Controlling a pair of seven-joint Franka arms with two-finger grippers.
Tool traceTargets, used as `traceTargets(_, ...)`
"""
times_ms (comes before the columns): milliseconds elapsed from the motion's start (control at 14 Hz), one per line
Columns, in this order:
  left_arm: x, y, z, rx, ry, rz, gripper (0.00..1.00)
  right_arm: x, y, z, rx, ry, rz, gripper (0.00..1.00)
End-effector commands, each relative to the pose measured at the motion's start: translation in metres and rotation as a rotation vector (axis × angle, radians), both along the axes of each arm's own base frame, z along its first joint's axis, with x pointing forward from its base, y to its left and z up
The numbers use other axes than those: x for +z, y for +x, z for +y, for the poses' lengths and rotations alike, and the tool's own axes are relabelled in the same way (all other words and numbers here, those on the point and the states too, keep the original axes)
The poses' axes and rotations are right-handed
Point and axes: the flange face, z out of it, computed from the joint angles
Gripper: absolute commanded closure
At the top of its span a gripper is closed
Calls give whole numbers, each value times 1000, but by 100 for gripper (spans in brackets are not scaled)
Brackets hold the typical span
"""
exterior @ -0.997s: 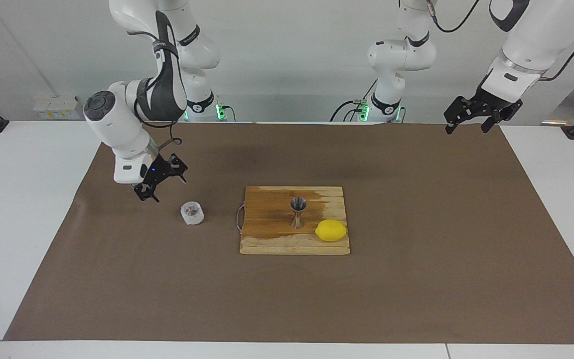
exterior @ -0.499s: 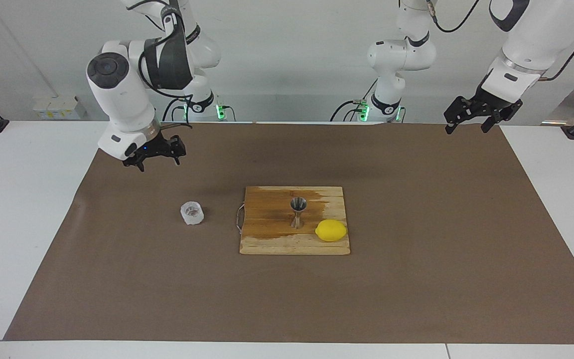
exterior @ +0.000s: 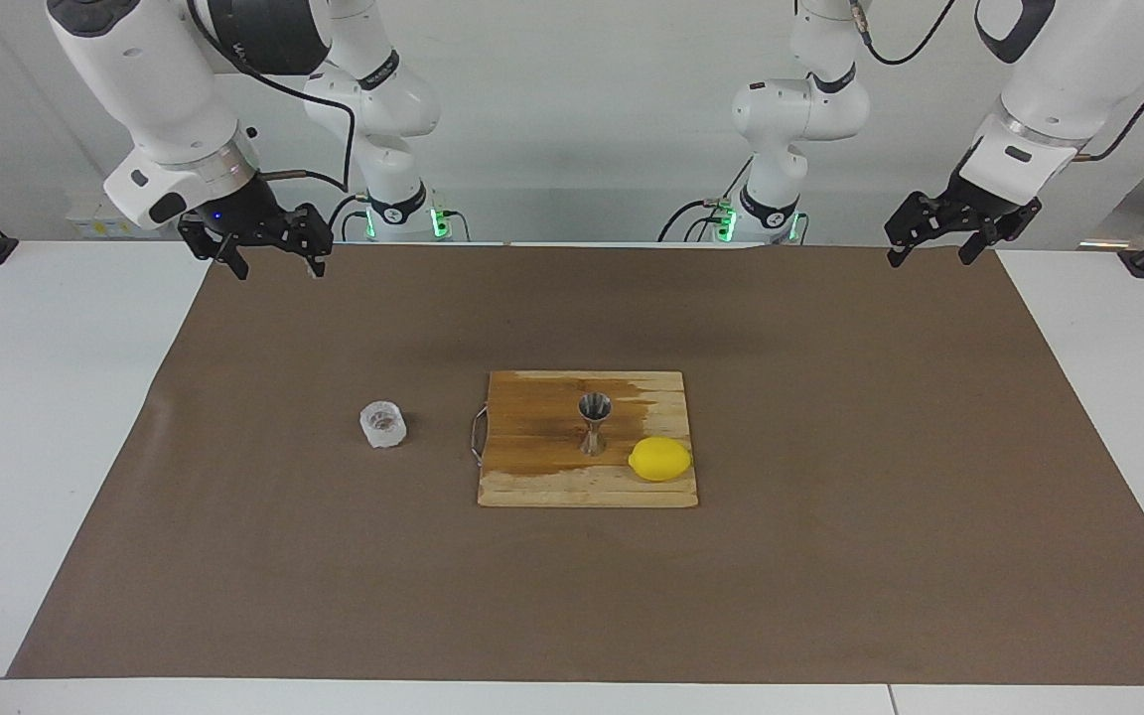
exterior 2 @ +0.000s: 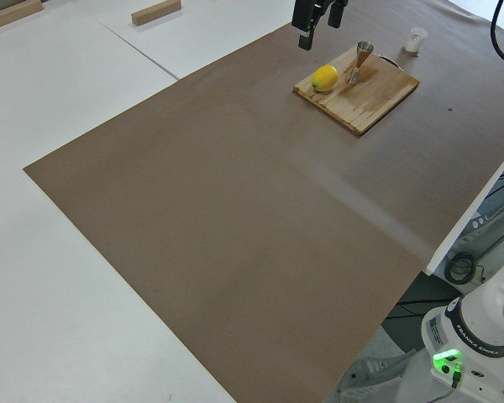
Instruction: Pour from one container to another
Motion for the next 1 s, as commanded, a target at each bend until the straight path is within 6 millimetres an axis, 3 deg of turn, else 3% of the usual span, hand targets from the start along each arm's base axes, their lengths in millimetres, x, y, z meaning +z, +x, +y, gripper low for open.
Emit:
traceTargets(0,-1,-1,3,-5,4,1,0,7,-4,-6,-6,6,-1,0)
traceTargets(142,-1,-1,2,-8,4,1,0,7,-6,-16,-17,6,6,0)
traceTargets(570,-1,-1,2,-8,4,1,0,6,-12,-16,-20,3,23,0)
traceTargets(712,-1,-1,2,-8,4,1,0,10,-15,-24,-37,4,16,0)
traceTargets(783,-1,-1,3,-5,4,1,0,8,-14,-39,-67,18,15,0)
traceTargets(926,-1,-1,3,-5,4,1,0,7,-14,-40,-69,18,15,0)
